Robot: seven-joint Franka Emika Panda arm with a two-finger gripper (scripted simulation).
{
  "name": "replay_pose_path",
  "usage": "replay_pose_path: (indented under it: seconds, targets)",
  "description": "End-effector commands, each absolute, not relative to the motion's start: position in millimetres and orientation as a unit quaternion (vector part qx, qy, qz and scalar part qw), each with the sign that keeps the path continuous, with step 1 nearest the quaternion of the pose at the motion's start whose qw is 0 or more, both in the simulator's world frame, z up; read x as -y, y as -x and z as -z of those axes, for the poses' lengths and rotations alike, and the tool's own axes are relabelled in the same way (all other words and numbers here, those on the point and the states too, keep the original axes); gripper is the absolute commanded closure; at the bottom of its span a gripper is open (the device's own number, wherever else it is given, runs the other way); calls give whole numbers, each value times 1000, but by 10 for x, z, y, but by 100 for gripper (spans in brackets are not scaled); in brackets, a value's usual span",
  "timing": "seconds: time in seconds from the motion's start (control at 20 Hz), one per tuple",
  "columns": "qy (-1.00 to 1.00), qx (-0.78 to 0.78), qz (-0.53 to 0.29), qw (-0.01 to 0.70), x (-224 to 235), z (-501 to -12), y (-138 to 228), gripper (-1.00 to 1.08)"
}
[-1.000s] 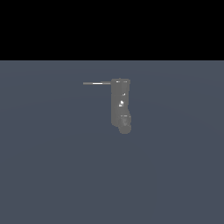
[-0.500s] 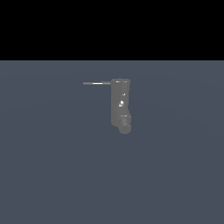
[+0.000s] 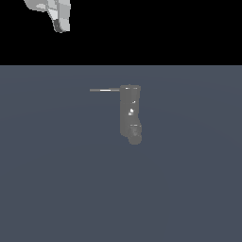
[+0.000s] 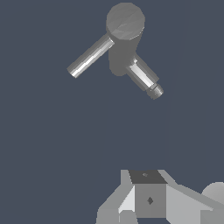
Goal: Turn on the faucet by rotating a designated handle.
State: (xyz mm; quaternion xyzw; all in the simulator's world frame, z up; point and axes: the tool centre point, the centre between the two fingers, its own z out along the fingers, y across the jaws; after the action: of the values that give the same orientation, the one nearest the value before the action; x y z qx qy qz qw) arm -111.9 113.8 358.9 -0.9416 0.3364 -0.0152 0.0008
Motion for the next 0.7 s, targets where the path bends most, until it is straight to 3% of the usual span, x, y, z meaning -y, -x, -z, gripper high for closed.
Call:
replay_pose_path:
  seconds: [0.0, 0.65]
  targets:
    - [933, -361, 14, 2, -1186, -3491, 990, 108]
    - [879, -477, 9, 3, -1302, -3000, 312, 108]
